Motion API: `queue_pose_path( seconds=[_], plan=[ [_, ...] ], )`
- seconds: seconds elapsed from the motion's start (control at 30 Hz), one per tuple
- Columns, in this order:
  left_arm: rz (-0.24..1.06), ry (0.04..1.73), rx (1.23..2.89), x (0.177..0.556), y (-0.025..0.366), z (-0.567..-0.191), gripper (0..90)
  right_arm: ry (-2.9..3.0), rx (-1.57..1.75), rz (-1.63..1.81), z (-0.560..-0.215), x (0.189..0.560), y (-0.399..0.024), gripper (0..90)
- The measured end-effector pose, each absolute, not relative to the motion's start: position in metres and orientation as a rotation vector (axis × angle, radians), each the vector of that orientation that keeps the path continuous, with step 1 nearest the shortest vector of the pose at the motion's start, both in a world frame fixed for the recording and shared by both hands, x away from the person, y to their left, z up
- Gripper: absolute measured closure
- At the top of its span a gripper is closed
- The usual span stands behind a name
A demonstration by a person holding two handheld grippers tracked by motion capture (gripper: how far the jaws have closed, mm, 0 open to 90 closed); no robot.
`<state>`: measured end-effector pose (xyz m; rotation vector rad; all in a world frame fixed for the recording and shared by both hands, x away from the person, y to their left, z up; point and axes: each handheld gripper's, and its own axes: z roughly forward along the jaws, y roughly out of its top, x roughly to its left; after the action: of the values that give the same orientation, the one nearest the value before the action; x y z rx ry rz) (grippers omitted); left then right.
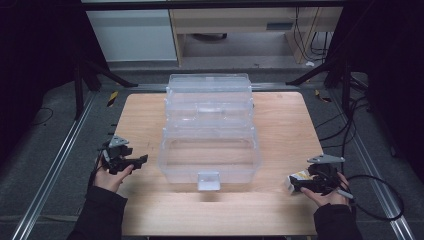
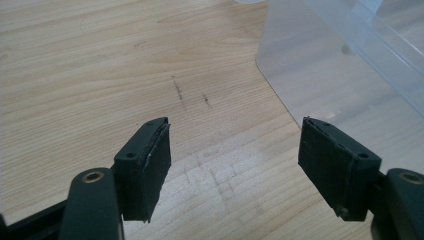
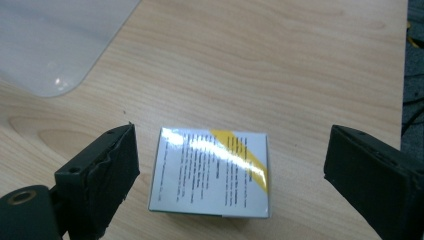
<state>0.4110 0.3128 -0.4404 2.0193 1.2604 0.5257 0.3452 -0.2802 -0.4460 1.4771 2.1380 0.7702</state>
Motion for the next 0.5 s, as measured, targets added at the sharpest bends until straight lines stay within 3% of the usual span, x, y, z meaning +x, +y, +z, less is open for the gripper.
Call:
queue_pose_path(
  seconds=[0.5],
  plan=[
    [0.505, 1.259, 2.054, 0.413, 0.309, -0.445, 28.4, 2.274, 1.501, 0.658, -0.464, 0.355, -0.272, 15.0]
  ],
)
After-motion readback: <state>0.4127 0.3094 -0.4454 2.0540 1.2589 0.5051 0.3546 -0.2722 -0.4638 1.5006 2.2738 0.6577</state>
